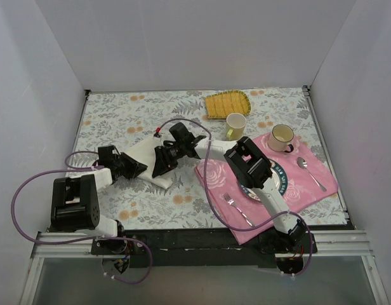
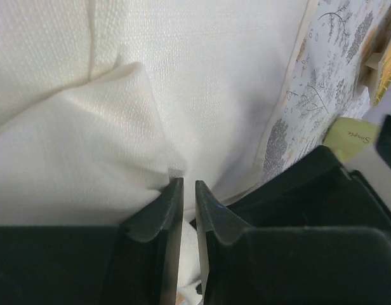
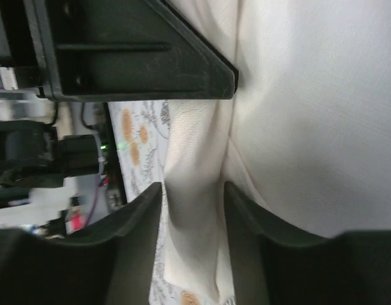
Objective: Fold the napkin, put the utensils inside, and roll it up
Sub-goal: Roll the napkin with the utensil
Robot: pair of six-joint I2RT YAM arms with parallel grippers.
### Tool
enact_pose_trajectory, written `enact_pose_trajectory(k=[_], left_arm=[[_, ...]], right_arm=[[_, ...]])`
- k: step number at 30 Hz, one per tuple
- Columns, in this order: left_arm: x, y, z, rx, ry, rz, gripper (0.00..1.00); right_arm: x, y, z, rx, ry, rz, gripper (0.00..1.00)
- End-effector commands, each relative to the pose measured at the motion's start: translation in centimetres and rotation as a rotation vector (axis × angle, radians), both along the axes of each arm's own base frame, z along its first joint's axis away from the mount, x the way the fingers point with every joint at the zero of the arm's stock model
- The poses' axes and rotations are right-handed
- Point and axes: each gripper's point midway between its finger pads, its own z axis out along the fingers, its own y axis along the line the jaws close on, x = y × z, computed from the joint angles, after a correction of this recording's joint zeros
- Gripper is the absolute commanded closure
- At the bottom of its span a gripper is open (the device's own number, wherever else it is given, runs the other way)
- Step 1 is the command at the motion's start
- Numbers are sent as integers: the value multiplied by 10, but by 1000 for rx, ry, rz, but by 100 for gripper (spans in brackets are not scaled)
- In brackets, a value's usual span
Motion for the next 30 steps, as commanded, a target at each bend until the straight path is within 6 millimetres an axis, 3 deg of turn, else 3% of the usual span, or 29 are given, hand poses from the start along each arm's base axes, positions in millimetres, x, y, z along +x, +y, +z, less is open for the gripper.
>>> enact_pose_trajectory(k=[1, 7, 11, 14, 17, 18, 23, 30], left_arm=[[-10, 13, -26, 76, 101, 18, 87], [-5, 13, -25, 78, 117, 6, 88], [-5, 13, -25, 76, 121, -1, 89], [-6, 13, -26, 76, 125, -5, 89], [-7, 11, -26, 70, 129, -10, 89], [-7, 12, -26, 71, 131, -10, 89], [-7, 12, -27, 76, 142, -17, 89], [-7, 12, -28, 71, 150, -24, 90]], right_arm=[[36, -23, 14, -123, -336, 1, 43], [56, -31, 52, -90, -677, 57, 30], [62, -37, 50, -92, -751, 58, 27], [66, -31, 47, -105, -724, 44, 33], [52, -20, 50, -50, -719, 82, 37], [50, -16, 60, -21, -768, 88, 36], [8, -7, 46, -35, -844, 190, 25], [-18, -13, 19, -100, -970, 271, 23]])
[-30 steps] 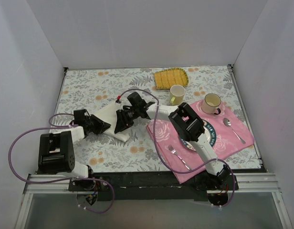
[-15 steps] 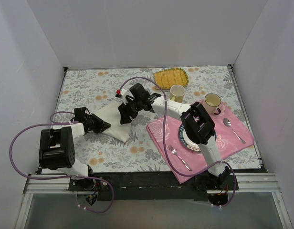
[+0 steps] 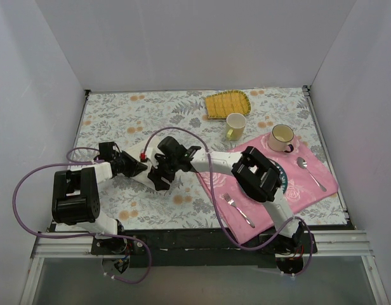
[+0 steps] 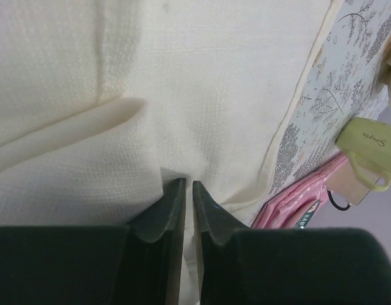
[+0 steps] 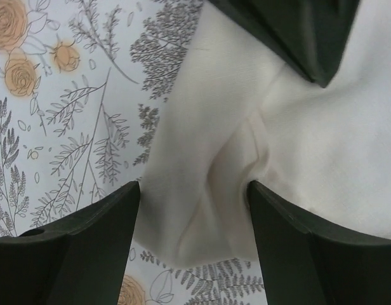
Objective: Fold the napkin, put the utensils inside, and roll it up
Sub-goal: Roll the napkin with the utensil
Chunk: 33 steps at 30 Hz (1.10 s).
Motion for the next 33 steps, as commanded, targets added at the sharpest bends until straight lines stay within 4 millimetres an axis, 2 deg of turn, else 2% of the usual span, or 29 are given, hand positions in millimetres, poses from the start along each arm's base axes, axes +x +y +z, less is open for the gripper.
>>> enact_pose_trajectory(k=[1, 2, 3, 4, 8, 10, 12, 13, 18, 19, 21, 23, 24, 25, 26, 27, 28, 29, 30, 31, 32, 33], left_arm=[[-13, 10, -19, 62, 80, 5, 90], [-13, 10, -19, 61, 81, 3, 90], [-14, 11, -20, 62, 84, 2, 90], [-14, 11, -21, 64, 87, 3, 90], [-15, 10, -21, 64, 89, -5, 91], [-10, 13, -16, 86, 65, -15, 91], [-7, 18, -5, 117, 41, -13, 91], [0, 23, 3, 155, 9, -18, 91], [12, 30, 38, 202, -73, -9, 88], [14, 30, 46, 202, -94, -4, 87], [17, 29, 56, 195, -111, 5, 85], [24, 32, 73, 204, -146, 21, 76], [22, 33, 75, 209, -131, 24, 72], [22, 35, 79, 220, -134, 30, 62], [26, 41, 93, 254, -159, 56, 57], [21, 45, 92, 272, -132, 66, 54], [19, 50, 96, 296, -126, 82, 51], [16, 55, 104, 318, -135, 104, 48], [8, 63, 102, 359, -98, 138, 47], [3, 66, 103, 369, -91, 158, 47], [-3, 68, 104, 377, -81, 177, 48], [-14, 70, 103, 382, -68, 197, 49]], right_arm=[[-3, 3, 22, 46, -164, 39, 22], [-4, -1, 14, 25, -171, 37, 21], [-4, -1, 12, 16, -178, 38, 8], [-6, -1, 10, 7, -184, 39, 1], [1, 2, 3, -8, -184, 1, 5], [7, 6, 7, -7, -186, -26, 5], [8, 7, 13, 13, -163, -40, 5], [11, 7, 16, 23, -157, -61, 1], [19, 8, 52, 99, -103, -123, 1], [21, 12, 64, 118, -108, -125, 1], [24, 12, 83, 141, -125, -145, 1], [33, 11, 97, 143, -145, -198, 1], [38, 9, 101, 138, -158, -223, 1], [42, 5, 100, 113, -148, -272, 1], [54, 3, 106, 103, -174, -327, 1], [57, 2, 108, 95, -162, -341, 1], [63, -8, 104, 60, -119, -373, 1], [68, -6, 111, 74, -110, -369, 1], [72, -8, 111, 79, -67, -393, 1], [87, -16, 112, 88, -41, -416, 1], [84, -14, 108, 104, 40, -394, 1], [101, -22, 110, 130, 76, -407, 1]])
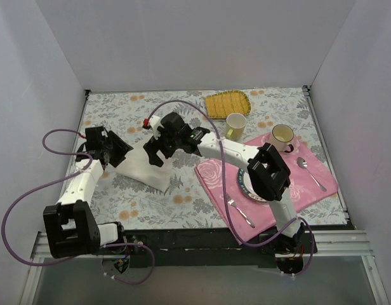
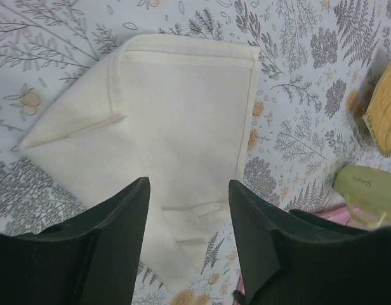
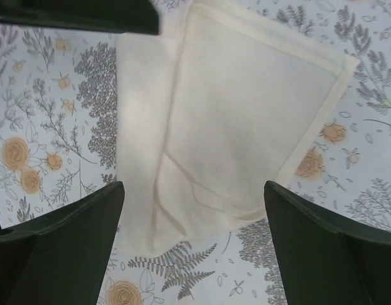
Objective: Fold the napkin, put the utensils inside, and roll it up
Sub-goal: Roll the napkin with the utensil
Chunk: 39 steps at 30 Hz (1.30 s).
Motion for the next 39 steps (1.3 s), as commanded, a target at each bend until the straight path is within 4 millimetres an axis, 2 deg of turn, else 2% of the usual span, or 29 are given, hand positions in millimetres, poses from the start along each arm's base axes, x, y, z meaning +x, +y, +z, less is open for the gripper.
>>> enact_pose_trajectory(k=[1, 2, 3, 5, 6, 7, 9, 11, 12, 15, 17, 21, 27, 30, 32, 34, 37, 39], left_arm=[[-36, 21, 7, 81, 52, 123, 50], [-42, 18, 4, 72, 61, 118, 50], [-47, 12, 9, 47, 36, 102, 51], [-58, 4, -2, 24, 57, 64, 52], [-62, 2, -5, 18, 64, 60, 53], [-68, -1, -11, 3, 80, 59, 53], [-67, -3, -9, -6, 69, 49, 56], [-66, -4, -12, -35, 81, 89, 57], [-65, -4, -13, -46, 87, 104, 57], [-67, -6, -29, -90, 144, 144, 65], [-68, -7, -40, -100, 186, 153, 68], [-67, 0, -49, -77, 210, 184, 69], [-31, -10, -23, -107, 92, 91, 75], [-18, -10, -18, -116, 74, 83, 81], [-8, -11, -21, -126, 87, 78, 83], [1, -13, -32, -140, 132, 64, 92], [5, -5, -55, -107, 215, 81, 99], [6, -1, -61, -80, 237, 74, 100]], right_arm=[[42, -24, 18, 107, 177, -65, 1], [40, -21, 8, 127, 231, -20, 5], [51, -21, 13, 149, 226, -23, 9], [55, -17, -2, 133, 232, -6, 21], [56, -14, -3, 141, 219, 8, 24], [55, -11, -5, 150, 219, 20, 31], [53, -6, -11, 163, 222, 46, 35], [54, -5, -22, 152, 222, 55, 47], [54, -3, -26, 150, 218, 60, 56], [54, -4, -40, 132, 215, 62, 66], [54, -5, -47, 120, 208, 58, 68], [52, -5, -55, 103, 207, 57, 74], [53, -5, -75, 83, 247, 28, 84], [51, -5, -84, 79, 273, 15, 90], [51, -5, -90, 69, 282, 7, 93], [49, -7, -96, 59, 294, -1, 95], [51, -15, -106, 23, 308, -59, 99], [55, -23, -112, -2, 305, -120, 99]])
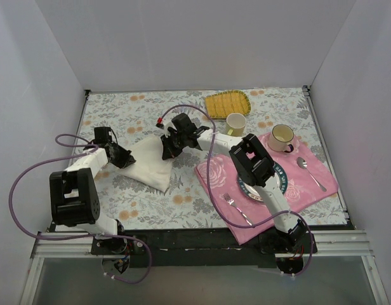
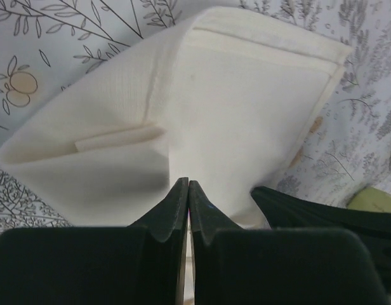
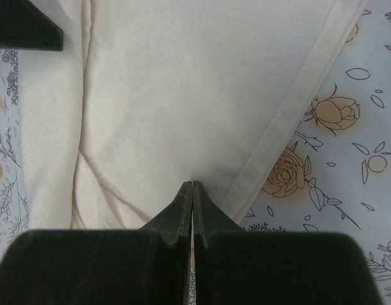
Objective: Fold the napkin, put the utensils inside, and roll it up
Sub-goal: Roll the napkin with the utensil
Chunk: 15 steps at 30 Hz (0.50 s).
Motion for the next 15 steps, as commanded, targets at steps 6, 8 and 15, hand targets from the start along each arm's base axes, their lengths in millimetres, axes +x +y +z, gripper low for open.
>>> enact_pose_trajectory(k=[6, 8, 15], left_arm=[[10, 13, -10, 86, 35, -28, 100], [7, 17, -13, 104, 50, -19, 100], [-9, 32, -25, 175, 111, 37, 100]], right_arm=[[1, -33, -27, -118, 44, -209, 99], [2, -42, -33, -149, 53, -255, 99], [-7, -56, -44, -185, 117, -352, 99]])
